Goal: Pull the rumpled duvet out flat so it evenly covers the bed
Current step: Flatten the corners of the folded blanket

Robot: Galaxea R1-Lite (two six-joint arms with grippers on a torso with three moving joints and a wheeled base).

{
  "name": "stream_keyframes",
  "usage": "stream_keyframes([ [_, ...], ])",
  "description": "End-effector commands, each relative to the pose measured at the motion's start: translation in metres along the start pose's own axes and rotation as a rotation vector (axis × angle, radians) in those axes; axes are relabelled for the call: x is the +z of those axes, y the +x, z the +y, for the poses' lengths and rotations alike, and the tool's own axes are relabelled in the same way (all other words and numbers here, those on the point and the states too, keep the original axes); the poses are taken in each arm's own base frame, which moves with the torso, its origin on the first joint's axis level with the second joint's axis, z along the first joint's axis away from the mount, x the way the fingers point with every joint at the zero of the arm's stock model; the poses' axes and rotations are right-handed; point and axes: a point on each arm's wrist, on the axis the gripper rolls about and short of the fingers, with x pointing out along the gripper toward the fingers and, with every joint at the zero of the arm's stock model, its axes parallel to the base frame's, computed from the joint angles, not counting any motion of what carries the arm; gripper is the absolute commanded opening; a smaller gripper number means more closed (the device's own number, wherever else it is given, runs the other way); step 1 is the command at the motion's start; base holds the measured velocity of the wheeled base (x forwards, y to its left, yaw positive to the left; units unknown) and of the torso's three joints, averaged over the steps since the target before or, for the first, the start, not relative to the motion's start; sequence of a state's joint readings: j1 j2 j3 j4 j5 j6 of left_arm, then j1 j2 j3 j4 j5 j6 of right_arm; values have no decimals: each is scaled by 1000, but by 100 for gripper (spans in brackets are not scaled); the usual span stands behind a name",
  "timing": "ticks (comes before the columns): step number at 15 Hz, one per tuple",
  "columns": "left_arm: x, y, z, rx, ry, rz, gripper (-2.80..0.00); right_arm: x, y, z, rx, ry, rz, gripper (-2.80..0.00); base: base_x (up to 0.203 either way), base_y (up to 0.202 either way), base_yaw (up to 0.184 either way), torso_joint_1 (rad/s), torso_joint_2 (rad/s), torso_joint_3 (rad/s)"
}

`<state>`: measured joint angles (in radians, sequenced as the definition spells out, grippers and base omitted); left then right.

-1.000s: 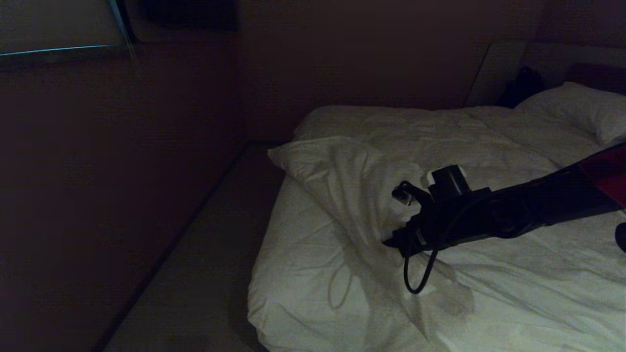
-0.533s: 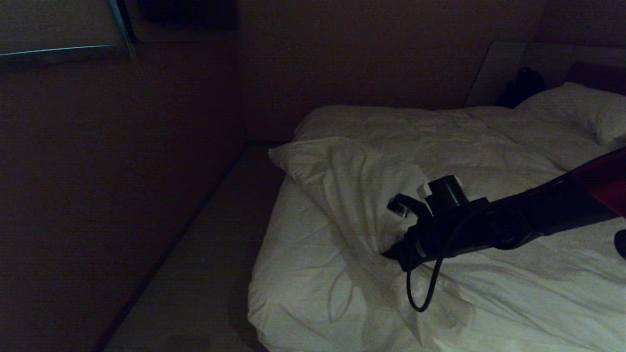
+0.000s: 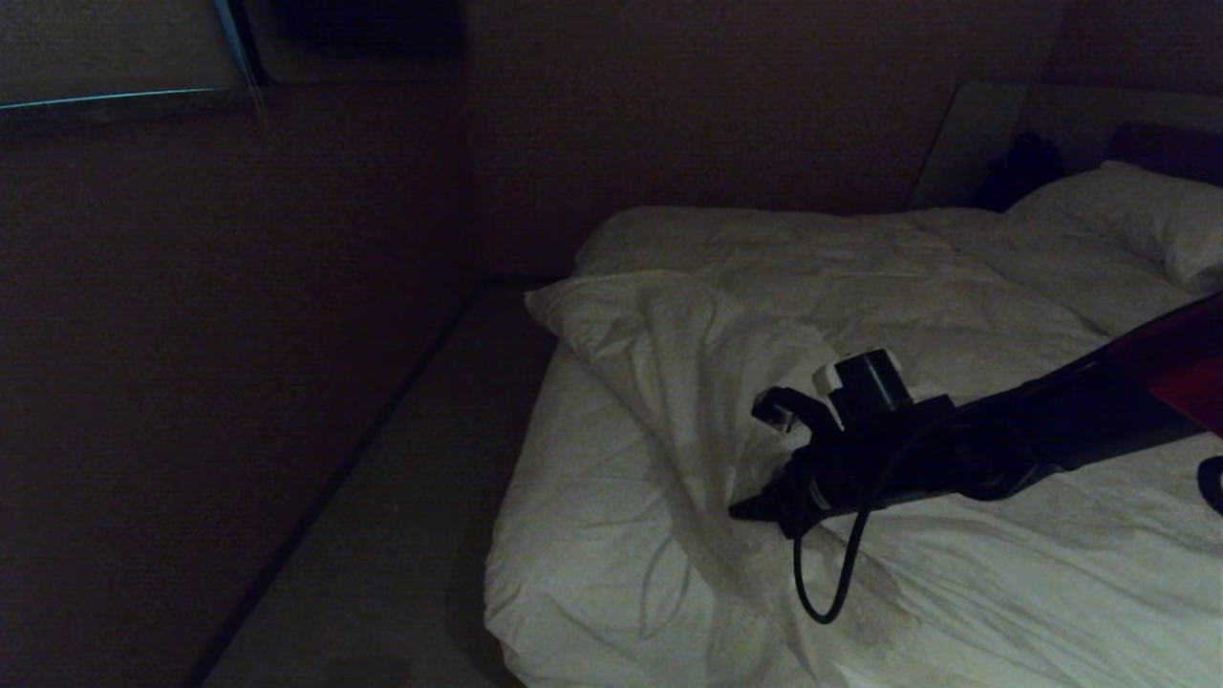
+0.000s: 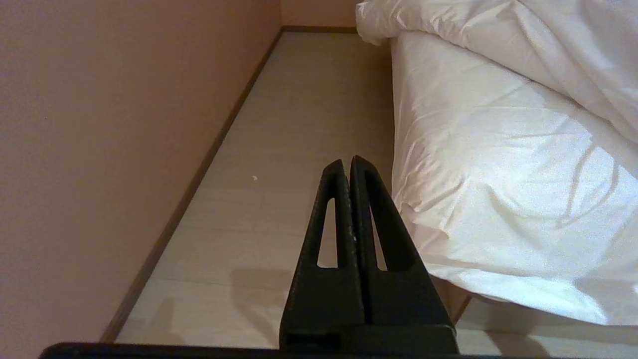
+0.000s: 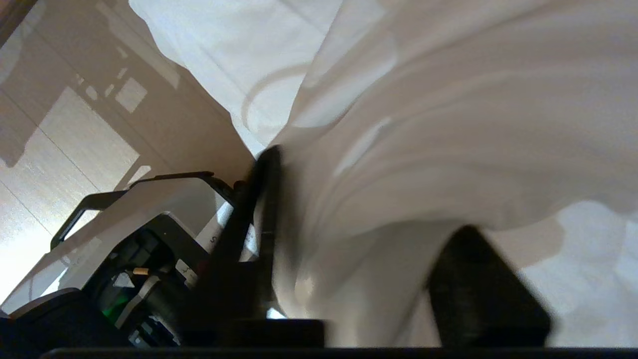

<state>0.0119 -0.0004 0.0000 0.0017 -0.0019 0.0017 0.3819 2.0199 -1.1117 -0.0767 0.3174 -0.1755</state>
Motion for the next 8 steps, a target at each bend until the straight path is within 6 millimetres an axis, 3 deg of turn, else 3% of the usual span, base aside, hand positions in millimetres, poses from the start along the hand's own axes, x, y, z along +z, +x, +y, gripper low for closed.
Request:
stream_keyframes([
  [1, 0, 0, 0, 1, 0, 0, -280, 5, -13, 4, -6, -12, -29, 0, 0, 0, 0, 0, 0, 0],
  [8, 0, 0, 0, 1, 0, 0, -280, 21, -84, 22, -92, -57, -131, 0, 0, 0, 0, 0, 0, 0],
])
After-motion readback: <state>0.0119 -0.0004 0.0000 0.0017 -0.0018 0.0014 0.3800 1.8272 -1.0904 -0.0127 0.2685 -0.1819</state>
